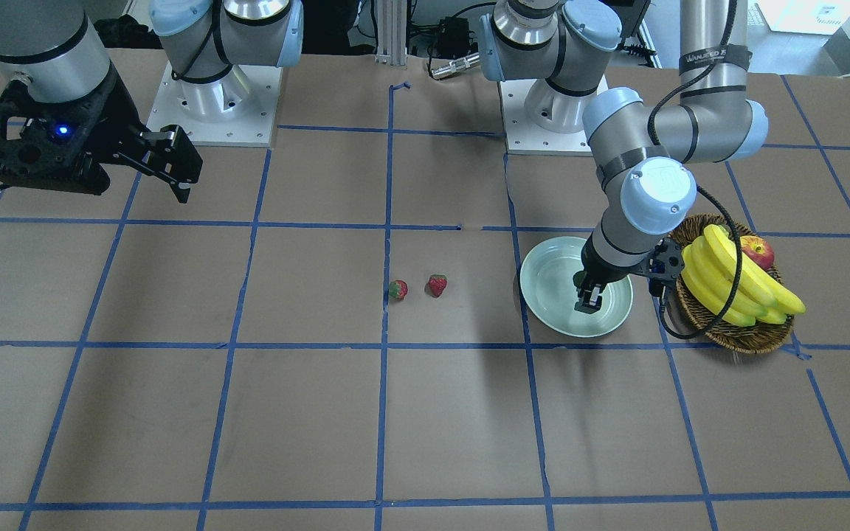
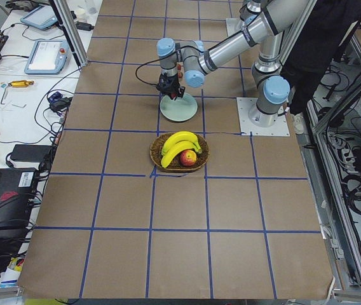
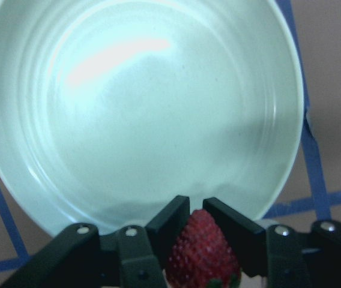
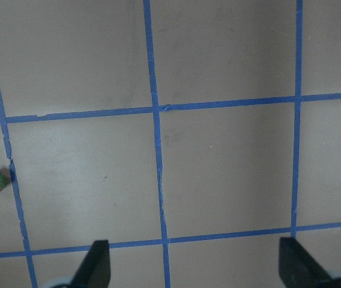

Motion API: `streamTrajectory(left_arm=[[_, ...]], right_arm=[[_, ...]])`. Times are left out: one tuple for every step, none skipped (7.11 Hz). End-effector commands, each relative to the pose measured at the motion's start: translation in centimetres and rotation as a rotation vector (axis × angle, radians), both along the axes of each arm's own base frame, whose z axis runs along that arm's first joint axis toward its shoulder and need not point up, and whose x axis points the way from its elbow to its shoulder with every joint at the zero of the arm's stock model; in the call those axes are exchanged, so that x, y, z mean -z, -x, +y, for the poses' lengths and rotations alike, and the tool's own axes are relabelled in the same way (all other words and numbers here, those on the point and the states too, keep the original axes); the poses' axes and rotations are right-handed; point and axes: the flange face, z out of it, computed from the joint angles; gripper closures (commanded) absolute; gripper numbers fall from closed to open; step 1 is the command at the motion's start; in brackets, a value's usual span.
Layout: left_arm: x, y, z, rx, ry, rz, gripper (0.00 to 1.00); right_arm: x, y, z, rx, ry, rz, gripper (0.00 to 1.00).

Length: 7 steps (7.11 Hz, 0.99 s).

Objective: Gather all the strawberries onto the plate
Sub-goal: 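Carry the strawberry over the plate and release it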

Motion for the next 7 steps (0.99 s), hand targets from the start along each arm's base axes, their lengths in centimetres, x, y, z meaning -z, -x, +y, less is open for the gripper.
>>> streamTrajectory(left_arm=[[2.0, -1.6, 2.0, 0.025, -0.052, 0.022, 0.72], [2.1, -1.6, 2.1, 0.028, -0.057, 0.022, 0.43], [2.1, -1.4, 2.2, 0.066, -0.059, 0.026, 0.00], [1.6, -1.2, 1.8, 0.097, -0.048, 0.027, 0.00], [0.3, -0.7, 1.2, 0.099, -0.008, 0.028, 0.00], [-1.1, 1.9, 0.2, 0.143, 0.026, 0.022, 0.00], [-2.3, 5.3, -0.9, 0.133, 0.054, 0.010, 0.00]], right_arm=[[0.0, 0.0, 0.0, 0.000, 0.000, 0.000, 0.00], [0.0, 0.0, 0.0, -0.002, 0.001, 0.000, 0.00], [0.1, 0.0, -0.1, 0.000, 0.000, 0.000, 0.00], [0.0, 0.0, 0.0, 0.000, 0.001, 0.000, 0.00], [0.0, 0.0, 0.0, 0.000, 0.002, 0.000, 0.00], [0.0, -0.1, 0.0, -0.002, 0.002, 0.000, 0.00], [0.1, 0.0, -0.1, 0.000, 0.000, 0.000, 0.00]])
